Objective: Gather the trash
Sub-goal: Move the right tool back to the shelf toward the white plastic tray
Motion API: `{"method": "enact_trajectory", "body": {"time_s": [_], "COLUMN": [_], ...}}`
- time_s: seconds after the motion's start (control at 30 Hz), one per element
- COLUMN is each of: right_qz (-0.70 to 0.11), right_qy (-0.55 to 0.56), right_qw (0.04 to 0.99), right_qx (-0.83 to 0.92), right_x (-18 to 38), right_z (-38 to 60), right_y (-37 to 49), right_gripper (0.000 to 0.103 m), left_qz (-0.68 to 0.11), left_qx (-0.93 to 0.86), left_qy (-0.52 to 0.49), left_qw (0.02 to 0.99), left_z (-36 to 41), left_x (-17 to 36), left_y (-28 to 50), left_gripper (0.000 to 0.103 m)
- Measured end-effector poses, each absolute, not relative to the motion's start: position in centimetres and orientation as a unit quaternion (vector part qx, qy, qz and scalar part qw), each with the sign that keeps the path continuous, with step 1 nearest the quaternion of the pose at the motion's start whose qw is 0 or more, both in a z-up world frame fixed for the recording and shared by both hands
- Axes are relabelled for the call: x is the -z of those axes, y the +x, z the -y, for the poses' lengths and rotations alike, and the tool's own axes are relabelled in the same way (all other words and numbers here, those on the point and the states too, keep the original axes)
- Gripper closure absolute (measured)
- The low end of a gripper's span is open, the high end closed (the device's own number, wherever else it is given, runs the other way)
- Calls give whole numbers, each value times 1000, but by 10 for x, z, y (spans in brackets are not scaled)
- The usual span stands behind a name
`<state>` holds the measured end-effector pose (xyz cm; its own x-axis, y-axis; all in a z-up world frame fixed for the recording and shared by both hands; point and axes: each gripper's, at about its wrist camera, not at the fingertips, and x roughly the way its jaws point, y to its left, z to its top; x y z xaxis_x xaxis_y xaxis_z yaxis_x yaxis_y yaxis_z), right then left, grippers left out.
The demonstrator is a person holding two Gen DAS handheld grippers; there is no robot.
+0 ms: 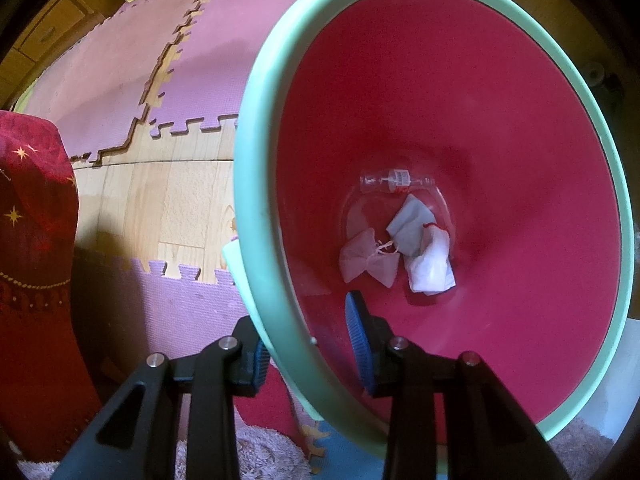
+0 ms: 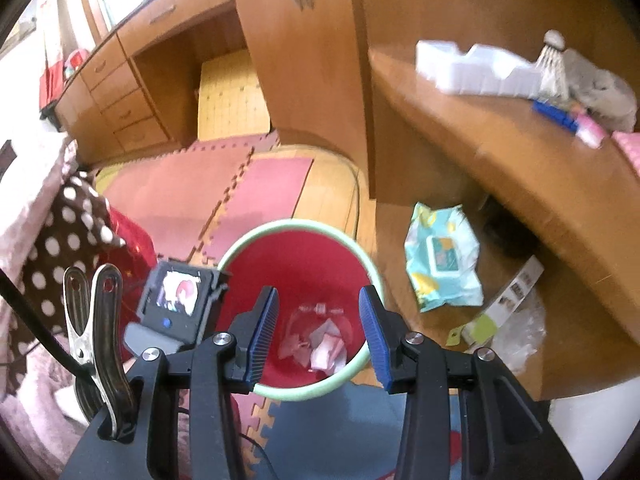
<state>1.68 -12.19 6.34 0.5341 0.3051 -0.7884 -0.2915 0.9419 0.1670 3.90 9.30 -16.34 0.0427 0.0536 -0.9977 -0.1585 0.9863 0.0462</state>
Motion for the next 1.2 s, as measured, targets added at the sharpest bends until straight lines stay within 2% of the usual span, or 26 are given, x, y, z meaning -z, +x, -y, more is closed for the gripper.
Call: {"method": "enact_trajectory", "body": {"time_s": [0.57, 1.0, 1.2], "right_qz": [-402, -387, -385], "right_qy": [0, 85, 89], "right_qw": [913, 917, 918], "right_qx": [-66, 42, 30], "right_x": [-150, -168, -164], "right_z": [209, 305, 293], "right_y": [30, 79, 110], "right_gripper": [60, 60, 60], "left_qz": [-690, -695, -696], "left_qx": [-84, -89, -83], "left_qy": [-37, -44, -51], "left_qw": [718, 713, 712], "left_z": [-91, -90, -94], "left_x": [164, 163, 162], "left_y": [37, 34, 34], "left_gripper": [67, 66, 66]}}
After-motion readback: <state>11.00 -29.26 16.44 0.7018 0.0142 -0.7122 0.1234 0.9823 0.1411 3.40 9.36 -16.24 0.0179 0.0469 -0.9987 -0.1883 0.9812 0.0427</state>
